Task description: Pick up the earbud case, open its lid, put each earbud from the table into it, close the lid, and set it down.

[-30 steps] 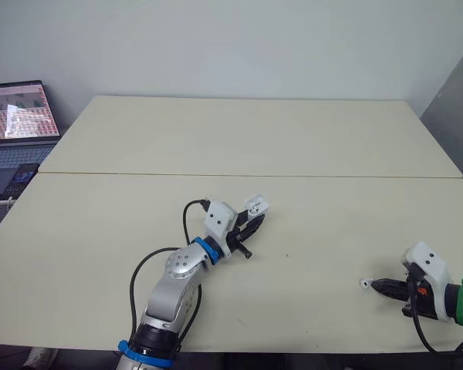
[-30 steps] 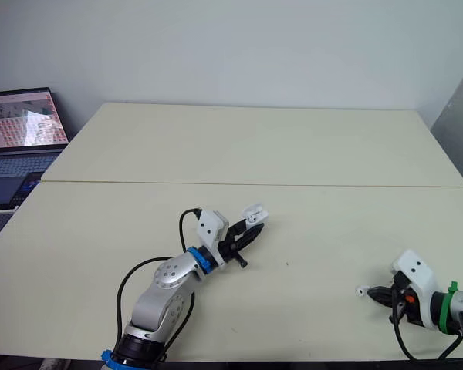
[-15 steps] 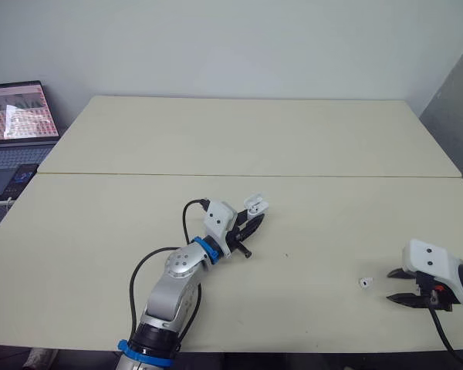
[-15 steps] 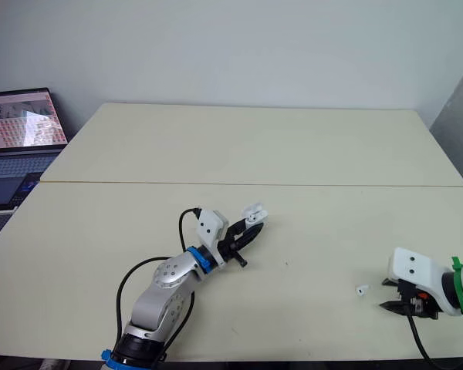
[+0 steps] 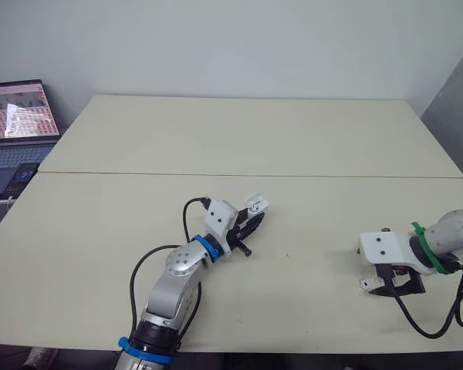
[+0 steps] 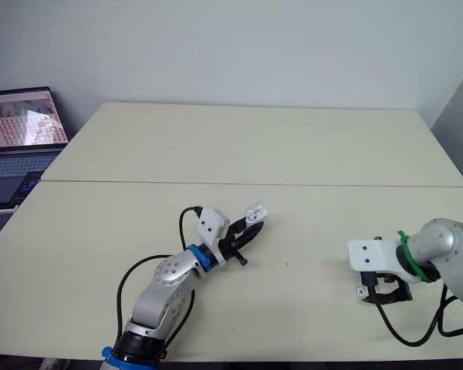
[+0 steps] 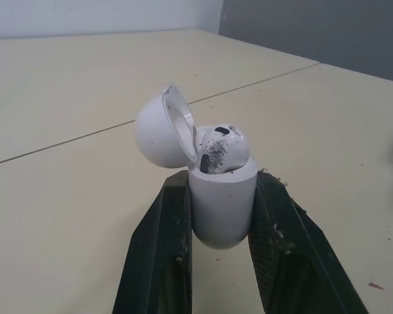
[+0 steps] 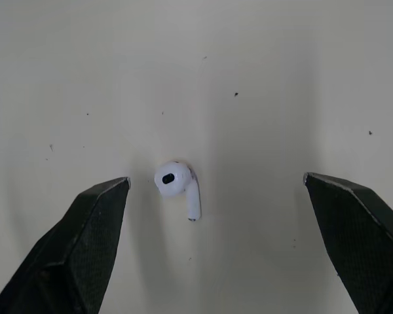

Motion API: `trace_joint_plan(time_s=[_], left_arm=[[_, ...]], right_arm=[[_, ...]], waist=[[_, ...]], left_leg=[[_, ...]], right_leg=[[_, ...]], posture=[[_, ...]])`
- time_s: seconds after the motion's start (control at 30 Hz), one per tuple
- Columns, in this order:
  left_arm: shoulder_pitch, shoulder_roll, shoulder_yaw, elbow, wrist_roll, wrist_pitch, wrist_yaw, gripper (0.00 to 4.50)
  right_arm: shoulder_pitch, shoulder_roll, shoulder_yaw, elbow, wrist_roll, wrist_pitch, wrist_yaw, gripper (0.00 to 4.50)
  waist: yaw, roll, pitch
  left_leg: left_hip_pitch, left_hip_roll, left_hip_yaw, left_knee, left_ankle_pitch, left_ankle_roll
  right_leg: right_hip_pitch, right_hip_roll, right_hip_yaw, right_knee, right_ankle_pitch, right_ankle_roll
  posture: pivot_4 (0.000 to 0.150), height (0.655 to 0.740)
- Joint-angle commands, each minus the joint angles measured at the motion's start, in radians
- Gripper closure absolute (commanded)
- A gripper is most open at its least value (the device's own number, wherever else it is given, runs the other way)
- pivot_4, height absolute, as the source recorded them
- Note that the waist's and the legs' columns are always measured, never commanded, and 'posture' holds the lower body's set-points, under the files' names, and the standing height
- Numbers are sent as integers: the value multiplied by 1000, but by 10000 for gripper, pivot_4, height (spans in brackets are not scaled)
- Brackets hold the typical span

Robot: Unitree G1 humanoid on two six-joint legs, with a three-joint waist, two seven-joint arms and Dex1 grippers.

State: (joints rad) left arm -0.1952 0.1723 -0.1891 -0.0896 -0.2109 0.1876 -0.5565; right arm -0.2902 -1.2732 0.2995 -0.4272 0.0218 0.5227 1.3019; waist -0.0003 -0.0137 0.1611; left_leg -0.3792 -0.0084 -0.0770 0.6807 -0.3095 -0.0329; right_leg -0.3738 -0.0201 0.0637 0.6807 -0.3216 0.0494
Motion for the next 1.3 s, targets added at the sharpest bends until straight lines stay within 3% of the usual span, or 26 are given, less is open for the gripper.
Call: trace_joint_plan(time_s=[0.03,0.43,0.53,0.83,0.9,1.13,1.3], left_arm=[[-7,-2,0,-30,5,-21,3,37382],[-2,2,4,-32,6,-22,6,37382],[-2,4,4,-31,5,-22,3,37382],[-3,6,6,-29,4,-22,-1,37382],[-3,7,6,-29,4,-22,-2,37382],[-4,8,5,-30,3,-21,-3,37382],[-9,10,5,-30,4,-24,-4,37382]], right_arm=[[-58,15,45,0,-43,19,49,411],[-69,52,89,35,-142,-29,54,411],[-61,56,85,37,-151,-39,53,5458],[-40,70,73,26,-159,-39,52,36817],[-39,73,72,22,-160,-36,53,40990],[-37,77,56,14,-156,-30,49,40896],[-86,236,-68,46,-58,-42,-75,40896]], waist=[[0,0,0],[0,0,0],[0,0,0],[0,0,0],[0,0,0],[0,0,0],[-3,0,0]], left_leg=[[0,0,0,0,0,0],[0,0,-1,0,0,0],[0,0,-1,0,0,0],[0,0,-1,0,0,0],[0,0,-1,0,0,0],[0,0,-1,0,0,0],[0,0,0,0,0,0]], right_leg=[[0,0,0,0,0,0],[0,0,0,0,0,0],[0,-1,0,0,0,0],[0,0,0,0,0,0],[0,0,0,0,0,0],[0,0,0,0,0,0],[0,0,0,1,0,0]], posture=[[1500,7400],[1500,7400],[1500,7400],[1500,7400],[1500,7400],[1500,7400],[1500,7400]])
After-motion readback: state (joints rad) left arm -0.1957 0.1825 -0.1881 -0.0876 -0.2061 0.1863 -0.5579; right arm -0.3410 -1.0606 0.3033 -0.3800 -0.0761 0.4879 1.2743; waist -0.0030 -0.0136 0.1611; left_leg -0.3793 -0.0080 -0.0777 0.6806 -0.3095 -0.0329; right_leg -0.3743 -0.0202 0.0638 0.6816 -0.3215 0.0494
